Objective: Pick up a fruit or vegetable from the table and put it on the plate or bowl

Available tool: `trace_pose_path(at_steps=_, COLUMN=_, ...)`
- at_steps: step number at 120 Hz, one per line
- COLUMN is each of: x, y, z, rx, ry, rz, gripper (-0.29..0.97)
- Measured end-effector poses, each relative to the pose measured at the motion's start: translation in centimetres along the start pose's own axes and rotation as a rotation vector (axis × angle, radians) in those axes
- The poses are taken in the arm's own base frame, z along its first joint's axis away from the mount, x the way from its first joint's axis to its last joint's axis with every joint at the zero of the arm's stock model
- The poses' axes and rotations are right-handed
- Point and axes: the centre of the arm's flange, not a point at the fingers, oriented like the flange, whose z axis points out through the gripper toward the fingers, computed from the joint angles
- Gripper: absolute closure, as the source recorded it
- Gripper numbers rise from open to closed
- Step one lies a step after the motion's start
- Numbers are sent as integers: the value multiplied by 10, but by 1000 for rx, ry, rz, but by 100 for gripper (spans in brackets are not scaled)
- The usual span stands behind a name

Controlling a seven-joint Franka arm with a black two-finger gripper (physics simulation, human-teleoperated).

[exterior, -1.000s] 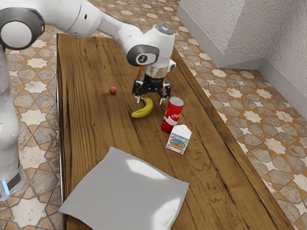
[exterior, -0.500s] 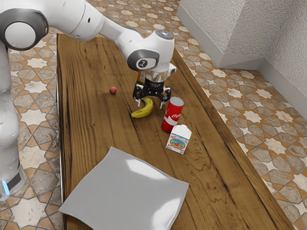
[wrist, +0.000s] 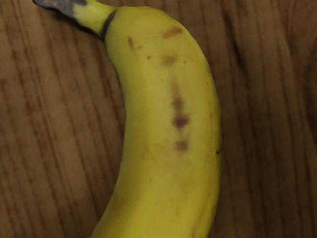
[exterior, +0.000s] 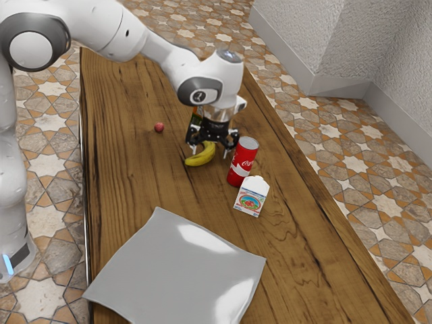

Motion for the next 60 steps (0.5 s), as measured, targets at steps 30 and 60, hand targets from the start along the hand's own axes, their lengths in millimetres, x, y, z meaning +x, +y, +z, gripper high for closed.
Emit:
trace_pose_path(at_steps=30, x=0, y=0, z=2, rx=-5, ry=2, rz=6, gripper=2)
trace_pose_path(at_steps=60, x=1, y=-2, z=1, rx=-3, ry=0, rz=18, gripper=27)
